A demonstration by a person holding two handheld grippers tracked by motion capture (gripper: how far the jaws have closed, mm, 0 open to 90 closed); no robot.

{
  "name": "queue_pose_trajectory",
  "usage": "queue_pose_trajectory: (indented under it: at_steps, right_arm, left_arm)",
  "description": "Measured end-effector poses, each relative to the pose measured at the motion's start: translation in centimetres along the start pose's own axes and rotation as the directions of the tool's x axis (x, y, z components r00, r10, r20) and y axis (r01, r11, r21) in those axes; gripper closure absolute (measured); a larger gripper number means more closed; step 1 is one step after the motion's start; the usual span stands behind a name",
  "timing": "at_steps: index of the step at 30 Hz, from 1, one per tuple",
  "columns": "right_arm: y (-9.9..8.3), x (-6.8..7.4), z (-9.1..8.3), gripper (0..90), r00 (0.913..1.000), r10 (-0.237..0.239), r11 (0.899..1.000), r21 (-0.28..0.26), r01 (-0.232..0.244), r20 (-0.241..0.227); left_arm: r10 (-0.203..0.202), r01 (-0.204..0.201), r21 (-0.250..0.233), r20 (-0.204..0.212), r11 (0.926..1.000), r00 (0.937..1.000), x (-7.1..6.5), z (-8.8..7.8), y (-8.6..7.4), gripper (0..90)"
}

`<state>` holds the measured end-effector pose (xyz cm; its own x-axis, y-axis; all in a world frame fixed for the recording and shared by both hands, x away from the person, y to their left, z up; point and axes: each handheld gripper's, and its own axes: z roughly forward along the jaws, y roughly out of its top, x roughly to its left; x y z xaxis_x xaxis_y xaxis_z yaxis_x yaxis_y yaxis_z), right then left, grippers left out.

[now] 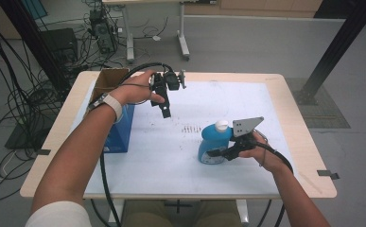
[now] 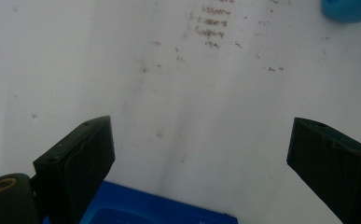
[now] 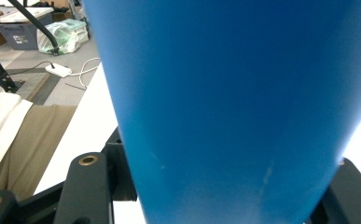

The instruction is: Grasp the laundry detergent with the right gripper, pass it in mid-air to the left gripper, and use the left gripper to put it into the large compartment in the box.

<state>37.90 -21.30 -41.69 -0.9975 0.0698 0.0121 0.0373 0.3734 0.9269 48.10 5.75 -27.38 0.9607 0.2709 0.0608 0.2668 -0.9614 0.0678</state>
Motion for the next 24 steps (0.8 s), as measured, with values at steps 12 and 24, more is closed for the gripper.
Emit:
queue_pose_trajectory:
  at_steps: [12,24]
  right_arm:
    - [0.03,-0.09,0.0,41.8,1.0,0.006,1.0,0.007,-0.006,-0.006]
    - [0.05,-0.14,0.01,41.9,0.9999,0.009,1.0,0.009,-0.009,-0.012]
  left_arm:
    - [-0.004,0.004,-0.002,-0.003,1.0,1.0,-0.01,-0.14,-0.14,8.0]
    - [-0.009,0.009,-0.002,-0.004,1.0,1.0,-0.04,-0.22,-0.19,7.9]
